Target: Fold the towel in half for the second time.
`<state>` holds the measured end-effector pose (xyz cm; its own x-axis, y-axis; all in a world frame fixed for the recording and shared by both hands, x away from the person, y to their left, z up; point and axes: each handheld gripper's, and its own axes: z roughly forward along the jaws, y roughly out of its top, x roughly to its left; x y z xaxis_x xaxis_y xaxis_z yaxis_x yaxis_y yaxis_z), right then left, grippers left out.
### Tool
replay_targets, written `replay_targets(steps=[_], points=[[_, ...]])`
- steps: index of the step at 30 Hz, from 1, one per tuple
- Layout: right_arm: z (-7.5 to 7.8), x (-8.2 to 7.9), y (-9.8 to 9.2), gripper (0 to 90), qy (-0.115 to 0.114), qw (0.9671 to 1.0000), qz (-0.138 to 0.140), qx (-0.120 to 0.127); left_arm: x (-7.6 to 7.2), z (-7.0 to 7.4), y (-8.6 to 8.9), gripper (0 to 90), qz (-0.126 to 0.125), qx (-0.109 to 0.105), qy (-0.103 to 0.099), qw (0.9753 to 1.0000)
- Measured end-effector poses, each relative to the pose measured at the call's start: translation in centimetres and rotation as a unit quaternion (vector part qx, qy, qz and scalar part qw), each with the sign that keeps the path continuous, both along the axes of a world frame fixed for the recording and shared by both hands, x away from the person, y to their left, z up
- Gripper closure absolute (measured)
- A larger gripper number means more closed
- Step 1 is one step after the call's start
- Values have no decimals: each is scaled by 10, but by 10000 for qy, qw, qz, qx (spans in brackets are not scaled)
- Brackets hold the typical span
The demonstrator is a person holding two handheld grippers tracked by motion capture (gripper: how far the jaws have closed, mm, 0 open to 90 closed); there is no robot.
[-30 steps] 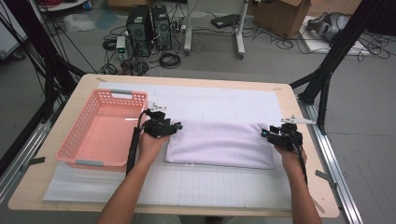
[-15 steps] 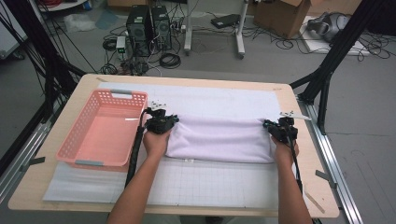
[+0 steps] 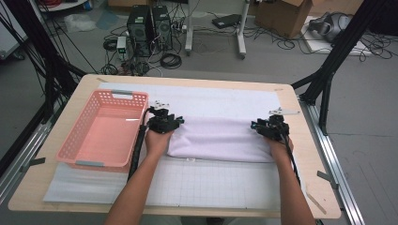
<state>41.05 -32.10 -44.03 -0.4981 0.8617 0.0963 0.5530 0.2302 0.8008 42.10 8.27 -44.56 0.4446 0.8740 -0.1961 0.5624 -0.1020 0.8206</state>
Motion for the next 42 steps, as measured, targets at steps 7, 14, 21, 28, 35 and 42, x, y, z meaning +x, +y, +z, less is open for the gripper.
replay_targets(steps=[7,14,21,28,35,42], points=[[-2,2,15,883,-31,9972,234,-710,-2,2,0,825,-38,226,-268,9994],[13,1,6,887,-547,9981,-274,83,-3,9,1,833,291,-50,-618,9977],[5,5,6,638,-657,9936,-856,-345,1,7,9,572,706,26,-363,9968],[23,-7,-14,639,-683,9935,-902,-125,-8,9,4,527,-20,103,108,9999],[20,-17,-30,621,-436,9922,-1166,-107,-16,5,1,846,5,501,322,9982],[0,-6,-28,535,210,9934,-1123,-122,-23,7,7,799,270,651,307,9970]])
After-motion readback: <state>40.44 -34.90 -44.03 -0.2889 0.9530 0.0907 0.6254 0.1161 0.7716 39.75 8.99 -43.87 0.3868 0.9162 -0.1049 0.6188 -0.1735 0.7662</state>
